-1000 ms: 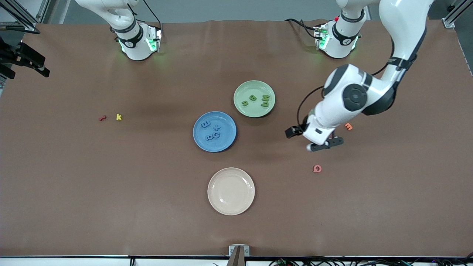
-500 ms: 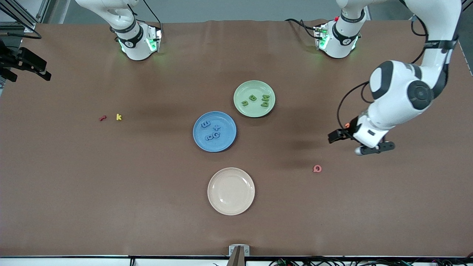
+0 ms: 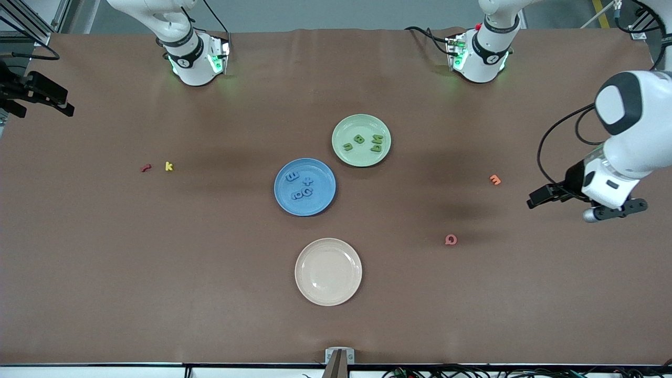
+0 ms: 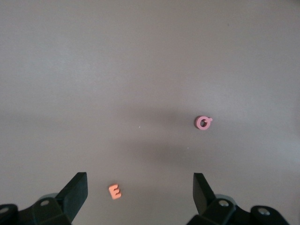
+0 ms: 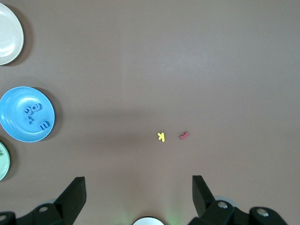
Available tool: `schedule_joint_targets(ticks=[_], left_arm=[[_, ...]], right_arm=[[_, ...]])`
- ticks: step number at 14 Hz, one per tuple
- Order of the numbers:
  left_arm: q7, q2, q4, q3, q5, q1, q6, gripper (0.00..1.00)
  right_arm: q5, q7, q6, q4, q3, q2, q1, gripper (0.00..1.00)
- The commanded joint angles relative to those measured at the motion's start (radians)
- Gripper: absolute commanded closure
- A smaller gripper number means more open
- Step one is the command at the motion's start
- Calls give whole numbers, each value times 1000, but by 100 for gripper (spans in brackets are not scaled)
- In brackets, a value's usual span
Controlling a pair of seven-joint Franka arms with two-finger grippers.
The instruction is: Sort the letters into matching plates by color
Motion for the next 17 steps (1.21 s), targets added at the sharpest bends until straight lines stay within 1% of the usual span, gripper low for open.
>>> schedule_joint_targets(ticks=[1, 3, 4, 6, 10, 15, 16, 17], left_arm=[[53, -13, 147, -1, -7, 18, -215, 1], [77, -25, 241, -1, -6, 59, -351, 1], [88, -52, 254, -1, -6, 73, -371, 1], [120, -107, 249, -3, -6, 99, -377, 1], [120, -161, 249, -3, -6, 99, -394, 1], [131, -166, 251, 2, 2, 88, -394, 1], [133, -166, 251, 32, 5, 60, -394, 1], [133, -168, 249, 102, 7, -9, -394, 1]], right_arm=[[16, 20, -46, 27, 4, 14, -7, 0], [15, 11, -38, 27, 2, 14, -10, 0], [12, 14, -32, 25, 1, 23, -13, 0], [10, 18, -32, 25, 1, 26, -10, 0], [12, 18, -30, 25, 2, 25, -10, 0], [13, 17, -20, 27, 1, 23, -10, 0], [13, 12, -11, 27, 1, 22, -10, 0], [13, 9, -3, 27, -1, 22, -11, 0]])
